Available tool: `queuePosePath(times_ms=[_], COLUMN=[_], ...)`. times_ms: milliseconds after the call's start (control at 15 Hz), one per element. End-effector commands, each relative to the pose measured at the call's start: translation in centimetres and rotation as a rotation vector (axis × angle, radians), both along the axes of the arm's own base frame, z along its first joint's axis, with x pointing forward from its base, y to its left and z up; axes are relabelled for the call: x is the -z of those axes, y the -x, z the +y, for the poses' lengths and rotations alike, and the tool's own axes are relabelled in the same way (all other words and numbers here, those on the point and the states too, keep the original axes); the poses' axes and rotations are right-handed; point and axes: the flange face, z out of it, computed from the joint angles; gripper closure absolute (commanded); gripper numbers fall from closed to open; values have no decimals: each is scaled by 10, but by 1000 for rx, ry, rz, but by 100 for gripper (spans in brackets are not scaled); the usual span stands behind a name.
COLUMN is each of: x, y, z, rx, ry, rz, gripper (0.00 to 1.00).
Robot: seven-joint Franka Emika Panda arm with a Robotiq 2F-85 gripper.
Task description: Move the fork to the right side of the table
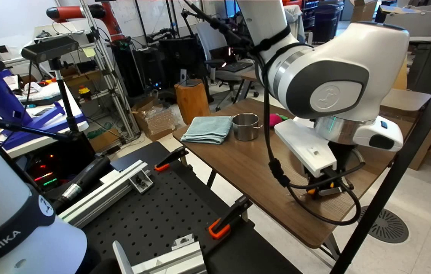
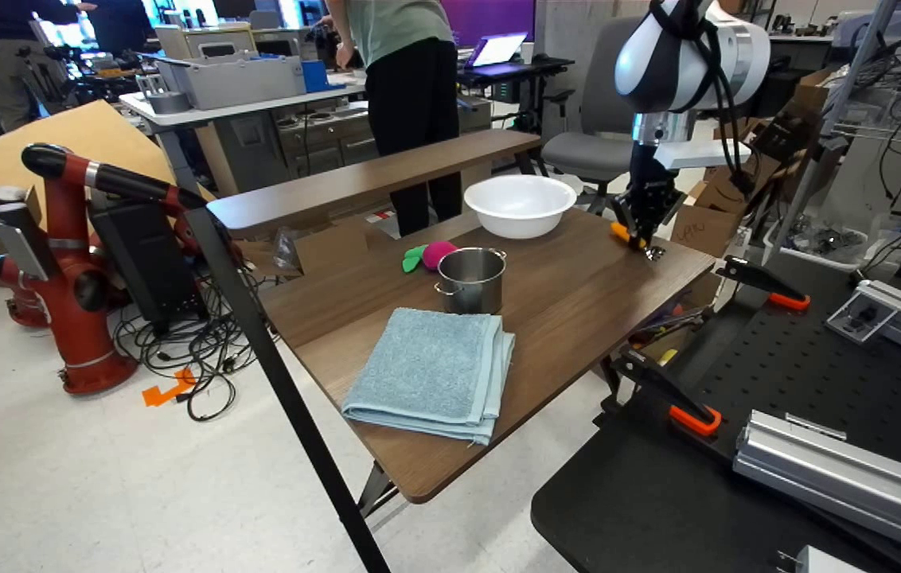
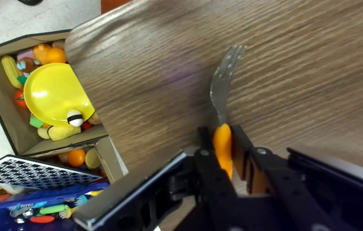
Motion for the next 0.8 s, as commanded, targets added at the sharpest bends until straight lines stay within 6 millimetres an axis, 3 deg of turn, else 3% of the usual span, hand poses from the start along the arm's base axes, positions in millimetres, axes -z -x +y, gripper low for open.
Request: queuePosePath(times_ms=[0, 467, 733], x=[3, -5, -21], y=[-7, -10, -6], z=[0, 5, 18], rx=[-2, -1, -14], ry=[-22, -31, -57], rz=[18, 6, 9], gripper=[54, 5, 0])
